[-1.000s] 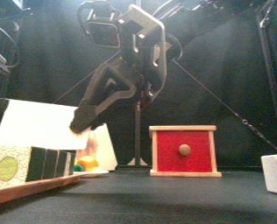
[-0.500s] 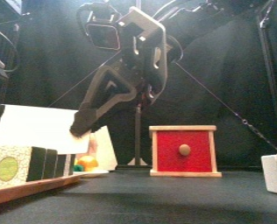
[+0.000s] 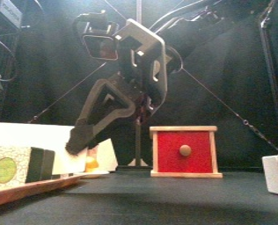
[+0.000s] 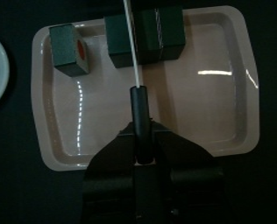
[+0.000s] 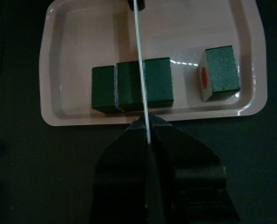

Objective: Cut sushi roll

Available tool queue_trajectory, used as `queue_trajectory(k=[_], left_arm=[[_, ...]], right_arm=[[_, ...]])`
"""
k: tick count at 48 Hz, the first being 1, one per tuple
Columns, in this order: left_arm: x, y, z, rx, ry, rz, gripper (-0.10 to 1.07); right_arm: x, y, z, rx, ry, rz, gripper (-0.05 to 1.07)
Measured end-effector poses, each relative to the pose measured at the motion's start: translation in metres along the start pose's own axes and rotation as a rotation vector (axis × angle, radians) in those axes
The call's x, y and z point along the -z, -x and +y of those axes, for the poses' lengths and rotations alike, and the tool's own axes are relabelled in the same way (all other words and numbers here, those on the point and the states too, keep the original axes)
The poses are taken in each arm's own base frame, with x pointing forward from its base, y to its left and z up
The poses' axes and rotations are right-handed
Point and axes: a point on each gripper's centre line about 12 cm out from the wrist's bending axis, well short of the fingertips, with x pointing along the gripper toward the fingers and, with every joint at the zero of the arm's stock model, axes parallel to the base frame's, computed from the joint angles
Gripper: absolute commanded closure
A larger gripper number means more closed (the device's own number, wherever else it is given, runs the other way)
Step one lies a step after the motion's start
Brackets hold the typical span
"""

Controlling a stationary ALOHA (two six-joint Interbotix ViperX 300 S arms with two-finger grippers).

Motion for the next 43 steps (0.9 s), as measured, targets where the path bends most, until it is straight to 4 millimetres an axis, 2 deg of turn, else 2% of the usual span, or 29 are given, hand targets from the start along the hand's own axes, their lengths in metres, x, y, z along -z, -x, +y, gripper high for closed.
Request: queue_trajectory(k=[20,43], left_arm=[[0.0017,-0.0019,0.0001,0.011,0.006,0.003,0.57],[0.0028,-0.0021,-0.0016,0.028,0.021,0.006,0.57]], right_arm=[[0.004,-0.0052,-0.0029,0.002,-0.015,0.008,0.65],[-0.0034,-0.0049,0.0009,-0.005,-0.004,-0.009,0.65]])
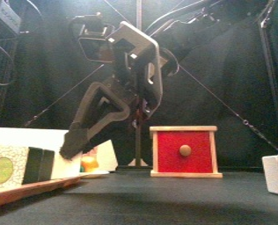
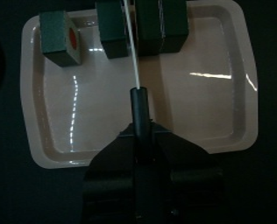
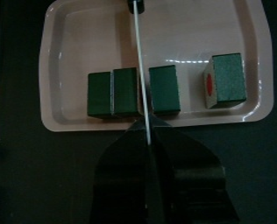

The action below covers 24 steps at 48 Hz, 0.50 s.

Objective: Cut sushi roll

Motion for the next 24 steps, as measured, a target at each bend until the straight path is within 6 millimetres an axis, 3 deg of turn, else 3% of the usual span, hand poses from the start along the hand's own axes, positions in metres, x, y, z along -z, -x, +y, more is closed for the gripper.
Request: queue_trajectory(k=[24], left_arm=[[-0.0027,0.002,-0.005,0.013,-0.006,-0.009,0.57]], right_arm=[[0.0009,0.0003,0.0059,-0.008,0.007,0.002,0.65]])
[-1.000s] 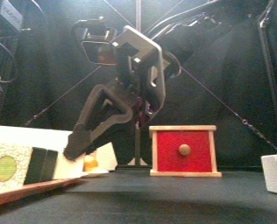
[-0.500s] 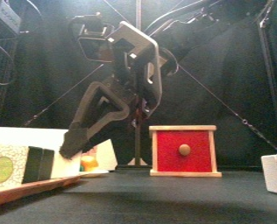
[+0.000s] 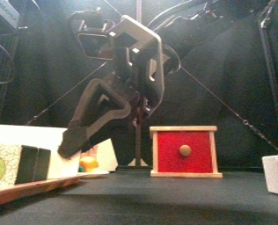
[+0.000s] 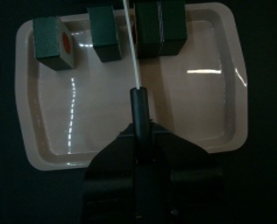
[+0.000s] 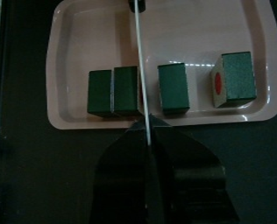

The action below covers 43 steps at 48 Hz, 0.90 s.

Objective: Cut sushi roll

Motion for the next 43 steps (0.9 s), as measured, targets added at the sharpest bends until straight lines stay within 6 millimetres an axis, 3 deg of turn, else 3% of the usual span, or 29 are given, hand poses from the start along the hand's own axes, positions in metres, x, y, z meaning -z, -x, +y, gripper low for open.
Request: queue_trajectory(k=[26,43], left_arm=[[-0.016,0.027,0.005,-0.02,-0.001,-0.087,0.57],[-0.018,0.031,0.005,-0.016,-0.008,-0.107,0.57]], right_arm=[[-0.013,0.018,0.004,-0.006,0.017,-0.035,0.65],[-0.017,0.024,0.004,-0.006,0.031,-0.045,0.65]])
